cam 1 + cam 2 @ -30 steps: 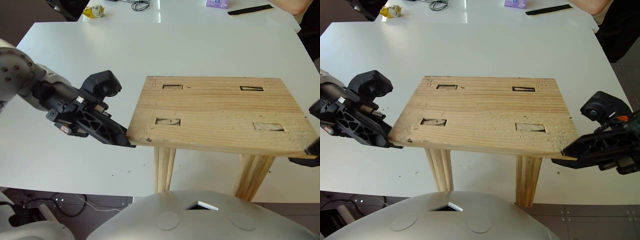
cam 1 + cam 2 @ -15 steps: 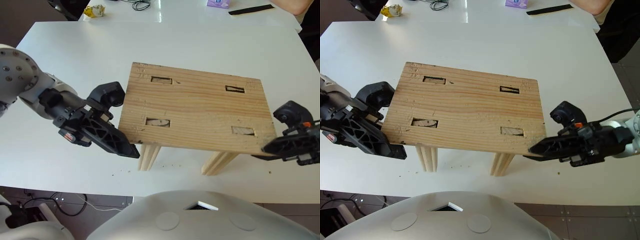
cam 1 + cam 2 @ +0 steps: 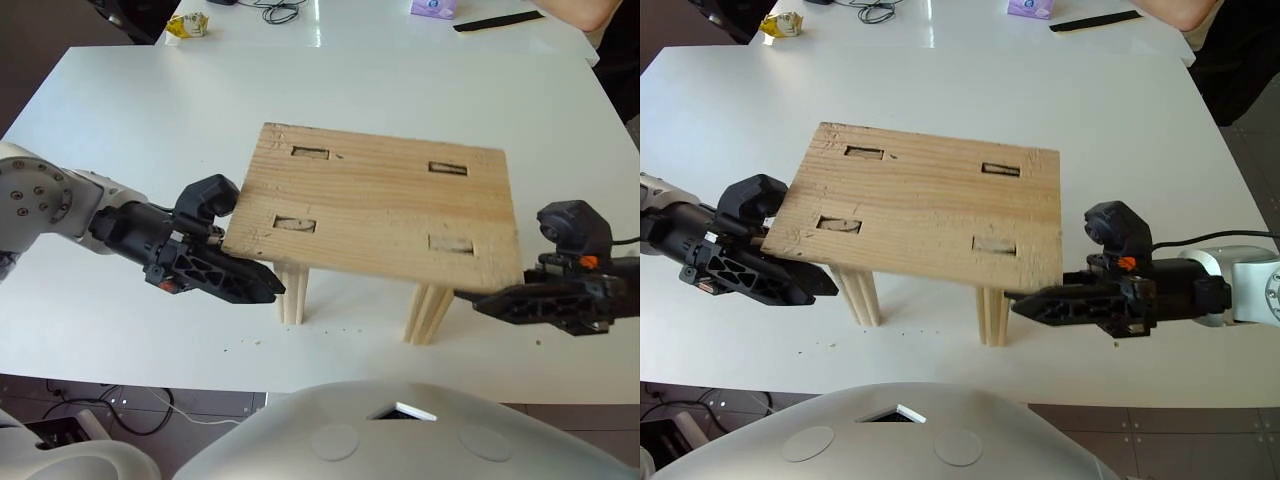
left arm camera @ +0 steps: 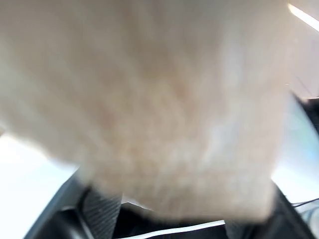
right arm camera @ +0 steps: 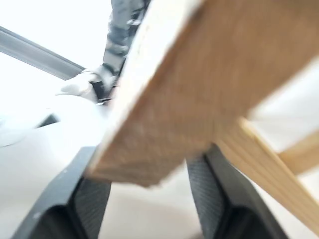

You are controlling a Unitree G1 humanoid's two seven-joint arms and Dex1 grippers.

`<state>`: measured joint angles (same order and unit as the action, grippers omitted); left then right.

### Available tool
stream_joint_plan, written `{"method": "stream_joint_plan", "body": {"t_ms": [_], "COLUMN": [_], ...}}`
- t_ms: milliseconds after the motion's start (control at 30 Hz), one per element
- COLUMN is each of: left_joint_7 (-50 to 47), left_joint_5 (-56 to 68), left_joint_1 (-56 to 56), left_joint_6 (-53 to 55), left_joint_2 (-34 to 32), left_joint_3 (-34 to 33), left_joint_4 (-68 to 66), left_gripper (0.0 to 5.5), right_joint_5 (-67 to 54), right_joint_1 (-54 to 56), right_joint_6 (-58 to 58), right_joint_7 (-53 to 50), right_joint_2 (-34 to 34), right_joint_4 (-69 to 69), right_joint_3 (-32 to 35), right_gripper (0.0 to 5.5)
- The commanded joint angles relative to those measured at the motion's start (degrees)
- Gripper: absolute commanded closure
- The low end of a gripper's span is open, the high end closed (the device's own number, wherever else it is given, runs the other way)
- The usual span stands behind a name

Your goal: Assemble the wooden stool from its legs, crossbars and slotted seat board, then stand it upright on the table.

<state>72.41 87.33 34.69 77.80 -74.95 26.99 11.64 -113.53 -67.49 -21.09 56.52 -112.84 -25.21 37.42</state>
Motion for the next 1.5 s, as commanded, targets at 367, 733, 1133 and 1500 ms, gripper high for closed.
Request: {"method": "stream_joint_plan", "body": {"t_ms": [367, 733, 1133, 1500], "left_joint_7": [17.8, 2.4, -17.0, -14.6], "left_joint_5": [-37.2, -19.8, -41.7, -54.1], "left_joint_1": [-15.5, -30.6, -32.1, -19.8], "left_joint_6": [-24.4, -16.8, -29.0, -39.3], "left_joint_2": [-2.5, 5.9, 23.8, 36.1], "left_joint_3": [-4.5, -18.7, -12.2, -11.4], "left_joint_4": [-1.0, 14.6, 9.3, -8.9], "left_gripper": [1.46, 1.46, 1.46, 1.46], "right_joint_5": [0.6, 11.8, 30.3, 44.2], "right_joint_1": [6.6, 39.0, 66.6, 73.0], "right_joint_6": [2.0, -5.1, -19.2, -22.4], "right_joint_7": [-10.8, -22.5, -37.5, -37.7], "right_joint_2": [-1.1, 22.2, 58.8, 71.6], "right_joint_4": [3.2, -5.7, 6.8, 14.2], "right_joint_3": [-9.9, -37.5, -51.0, -46.1], "right_gripper": [1.65, 1.65, 1.65, 1.65]}}
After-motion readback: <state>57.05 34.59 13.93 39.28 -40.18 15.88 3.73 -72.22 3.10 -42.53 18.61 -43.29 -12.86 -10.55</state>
